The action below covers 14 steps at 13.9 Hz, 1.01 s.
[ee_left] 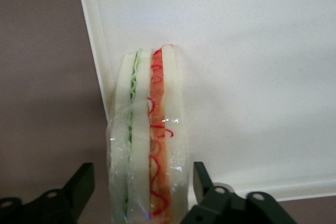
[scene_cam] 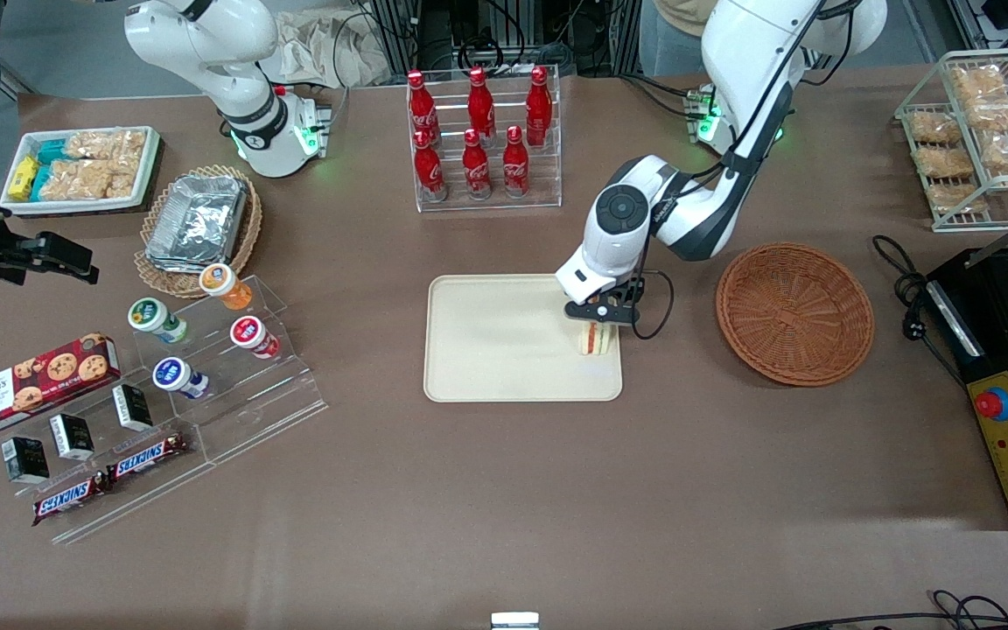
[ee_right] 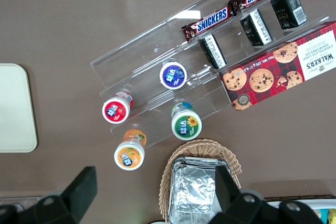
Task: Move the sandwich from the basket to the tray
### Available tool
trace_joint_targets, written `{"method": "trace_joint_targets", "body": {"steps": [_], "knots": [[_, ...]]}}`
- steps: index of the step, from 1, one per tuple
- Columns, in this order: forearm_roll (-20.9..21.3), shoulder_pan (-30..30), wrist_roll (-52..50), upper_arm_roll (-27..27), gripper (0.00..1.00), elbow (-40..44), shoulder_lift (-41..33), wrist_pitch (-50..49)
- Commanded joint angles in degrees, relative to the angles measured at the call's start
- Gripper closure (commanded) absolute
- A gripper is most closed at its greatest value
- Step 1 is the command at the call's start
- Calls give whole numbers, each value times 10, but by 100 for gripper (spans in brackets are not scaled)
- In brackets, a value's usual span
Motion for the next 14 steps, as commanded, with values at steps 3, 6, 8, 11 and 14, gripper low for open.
{"method": "trace_joint_targets", "body": {"steps": [3,6,8,11,14], "knots": [[11,22,-46,5,0,189,-14,-232],[8,72,-44,4,0,305,-15,-342],[1,108,-12,4,0,343,-24,-357],[-18,179,30,4,0,362,-62,-388],[-43,254,131,6,0,361,-102,-413]]}}
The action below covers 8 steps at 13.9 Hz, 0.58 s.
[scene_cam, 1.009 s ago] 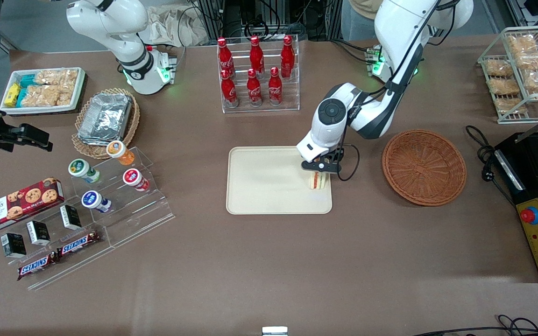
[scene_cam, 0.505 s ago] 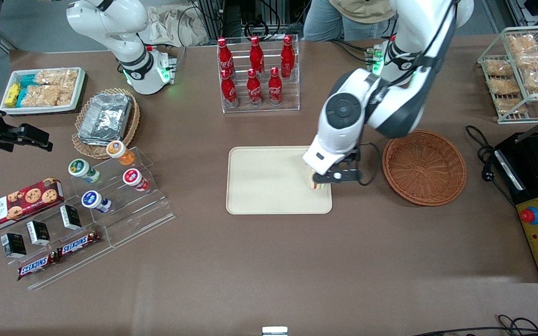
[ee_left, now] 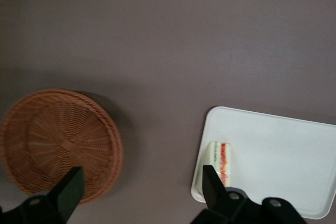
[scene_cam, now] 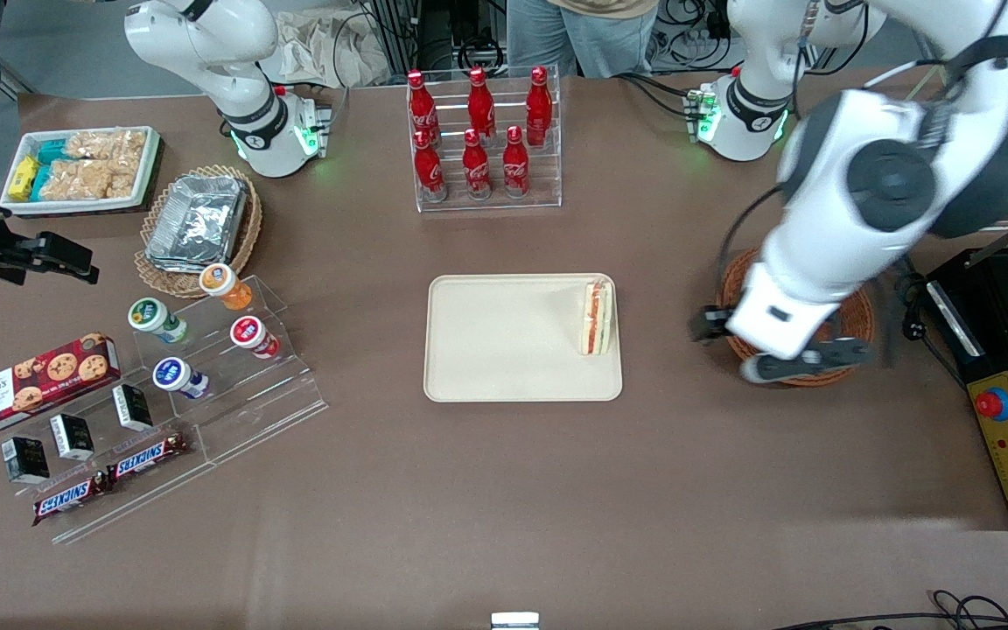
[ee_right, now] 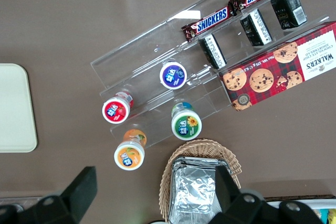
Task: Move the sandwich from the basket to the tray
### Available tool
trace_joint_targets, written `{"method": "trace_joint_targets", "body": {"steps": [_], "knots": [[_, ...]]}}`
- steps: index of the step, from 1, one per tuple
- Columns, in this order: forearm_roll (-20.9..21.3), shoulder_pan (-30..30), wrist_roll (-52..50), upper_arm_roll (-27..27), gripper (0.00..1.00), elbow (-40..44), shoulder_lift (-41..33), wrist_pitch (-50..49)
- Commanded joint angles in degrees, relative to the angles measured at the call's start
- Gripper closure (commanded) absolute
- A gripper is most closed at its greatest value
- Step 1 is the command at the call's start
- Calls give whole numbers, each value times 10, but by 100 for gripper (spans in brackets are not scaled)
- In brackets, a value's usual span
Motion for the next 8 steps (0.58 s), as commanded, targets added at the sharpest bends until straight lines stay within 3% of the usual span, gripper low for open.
{"method": "trace_joint_targets", "body": {"steps": [1,5,8], "knots": [[-22,60,69,-7,0,-3,-48,-38],[-23,85,84,17,0,-40,-141,-64],[-18,86,85,17,0,-39,-149,-86]]}}
